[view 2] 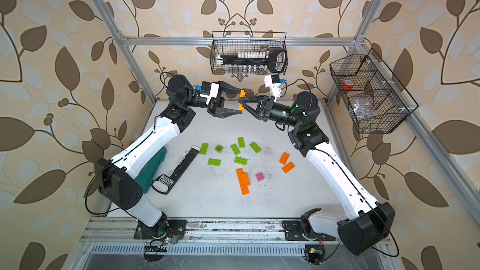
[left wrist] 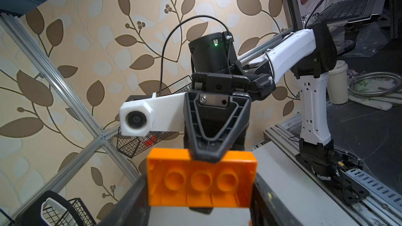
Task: Assemble a small pinwheel with lego
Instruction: Pick up the lego brick from the center of the board.
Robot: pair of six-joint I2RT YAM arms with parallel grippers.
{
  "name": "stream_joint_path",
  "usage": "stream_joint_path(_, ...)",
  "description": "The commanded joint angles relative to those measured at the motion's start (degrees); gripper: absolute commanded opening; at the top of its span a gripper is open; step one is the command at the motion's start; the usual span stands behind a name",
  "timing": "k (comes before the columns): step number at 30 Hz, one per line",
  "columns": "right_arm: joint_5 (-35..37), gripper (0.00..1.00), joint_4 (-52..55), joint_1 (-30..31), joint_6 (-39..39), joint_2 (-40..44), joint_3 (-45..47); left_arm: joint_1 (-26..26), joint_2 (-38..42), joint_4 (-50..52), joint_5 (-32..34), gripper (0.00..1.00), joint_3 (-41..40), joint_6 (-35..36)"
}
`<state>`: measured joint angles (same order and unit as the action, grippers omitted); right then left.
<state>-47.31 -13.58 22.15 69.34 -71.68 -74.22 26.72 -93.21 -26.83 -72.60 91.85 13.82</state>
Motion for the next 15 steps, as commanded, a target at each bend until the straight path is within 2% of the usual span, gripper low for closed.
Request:
stream_joint_path(1, 2.16, 0.14, 2.91, 0.68, -5.48, 2.4, -1.37, 0.88, 2.05, 3.64, 0.83, 0.99, 0.23, -0.29)
stream_joint_path(4, 6.5, 0.13, 12.34, 0.54, -12.3, 4.07, -1.69, 0.94, 4.4, 6.17, 3.93, 0.99, -2.46, -0.33)
stream_joint_path(8, 16.71, 0.13, 30.4, 0.65, -24.97, 6.26, -1.57, 2.32, 9.98, 8.79, 13.45, 0.99, -10.6, -3.06)
stream_joint_path(11, 24.74, 0.11, 41.35, 0.75, -31.92, 6.88, 0.05, 4.81, 16.2, 13.27, 26.04, 0.99, -17.97, -5.49)
stream_joint_path(15, 34.38, 0.08, 53.79, 1.34, -38.35, 6.26, 2.45, 6.74, 21.67, 22.21, 46.77, 0.99, -25.67, -16.18)
